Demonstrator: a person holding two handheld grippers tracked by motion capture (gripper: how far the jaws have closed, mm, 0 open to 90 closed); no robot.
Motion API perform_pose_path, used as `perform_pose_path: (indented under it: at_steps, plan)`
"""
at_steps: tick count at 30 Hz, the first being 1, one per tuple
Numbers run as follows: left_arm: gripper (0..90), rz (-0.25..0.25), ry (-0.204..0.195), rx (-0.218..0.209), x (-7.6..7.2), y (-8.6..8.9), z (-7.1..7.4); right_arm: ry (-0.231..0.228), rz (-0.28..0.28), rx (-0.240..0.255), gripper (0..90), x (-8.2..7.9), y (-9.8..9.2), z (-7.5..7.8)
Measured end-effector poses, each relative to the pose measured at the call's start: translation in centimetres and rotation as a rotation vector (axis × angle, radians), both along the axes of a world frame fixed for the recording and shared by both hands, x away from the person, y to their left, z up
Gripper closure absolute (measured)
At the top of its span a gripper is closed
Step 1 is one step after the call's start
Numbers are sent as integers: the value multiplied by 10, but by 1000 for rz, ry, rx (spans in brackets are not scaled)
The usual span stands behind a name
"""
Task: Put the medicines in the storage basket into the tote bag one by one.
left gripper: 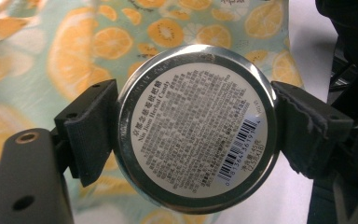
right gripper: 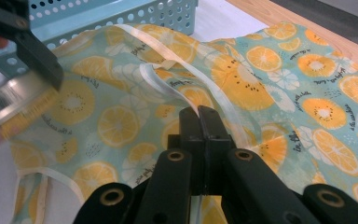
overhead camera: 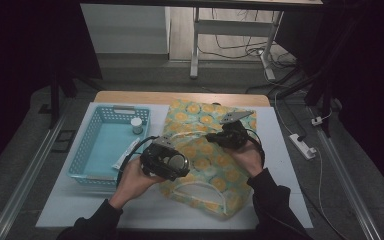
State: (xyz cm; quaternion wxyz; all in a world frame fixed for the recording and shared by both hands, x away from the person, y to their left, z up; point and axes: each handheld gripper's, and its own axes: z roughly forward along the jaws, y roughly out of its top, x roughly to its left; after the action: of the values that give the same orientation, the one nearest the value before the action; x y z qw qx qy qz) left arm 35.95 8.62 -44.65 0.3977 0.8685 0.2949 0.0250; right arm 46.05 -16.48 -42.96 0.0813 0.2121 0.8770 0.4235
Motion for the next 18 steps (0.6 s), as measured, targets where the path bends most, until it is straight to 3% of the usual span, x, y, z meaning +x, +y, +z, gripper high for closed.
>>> perform_pose_path:
  at_steps: [13,18]
  plan:
    - [206,-51,12,-2,19,-48,-12,-5,4,-2,900,1,1,-1]
    - [206,-62,-1,8,24,-64,-17,-7,7,-1,900,0,1,-1]
